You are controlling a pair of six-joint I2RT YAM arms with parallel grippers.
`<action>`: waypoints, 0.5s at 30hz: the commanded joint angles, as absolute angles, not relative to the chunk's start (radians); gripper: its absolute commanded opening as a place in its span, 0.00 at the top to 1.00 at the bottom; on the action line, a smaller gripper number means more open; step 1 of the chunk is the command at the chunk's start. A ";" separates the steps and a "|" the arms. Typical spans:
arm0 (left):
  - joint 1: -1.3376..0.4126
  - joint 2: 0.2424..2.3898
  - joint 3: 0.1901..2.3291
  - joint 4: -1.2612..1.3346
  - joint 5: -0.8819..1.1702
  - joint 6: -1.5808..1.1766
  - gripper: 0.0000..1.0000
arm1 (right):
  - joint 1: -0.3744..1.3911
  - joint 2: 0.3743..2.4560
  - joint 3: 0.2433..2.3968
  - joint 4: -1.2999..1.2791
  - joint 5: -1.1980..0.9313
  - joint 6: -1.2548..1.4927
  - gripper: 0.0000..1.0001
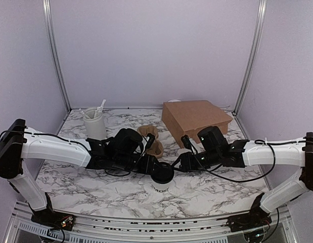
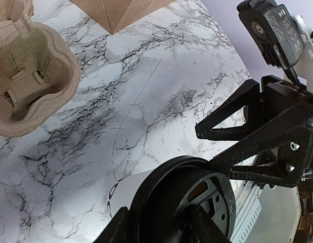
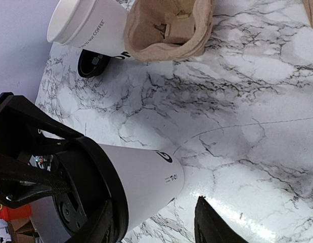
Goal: Pack the takeout coffee
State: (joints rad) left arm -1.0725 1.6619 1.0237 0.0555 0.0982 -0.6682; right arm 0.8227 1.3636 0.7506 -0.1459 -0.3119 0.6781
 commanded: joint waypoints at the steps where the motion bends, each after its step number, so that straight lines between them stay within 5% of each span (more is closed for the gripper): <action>1: -1.085 1.699 1.000 0.023 0.115 -0.644 0.58 | 0.831 1.391 0.812 -0.118 -0.316 0.668 0.48; 15: -1.088 1.712 1.000 0.032 0.120 -0.642 0.58 | 0.833 1.438 0.791 -0.115 -0.344 0.657 0.48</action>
State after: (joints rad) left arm -1.0737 1.6627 1.0233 0.0570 0.0998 -0.6643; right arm 0.8204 1.4063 0.7792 -0.1173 -0.3016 0.6765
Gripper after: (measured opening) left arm 0.420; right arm 0.523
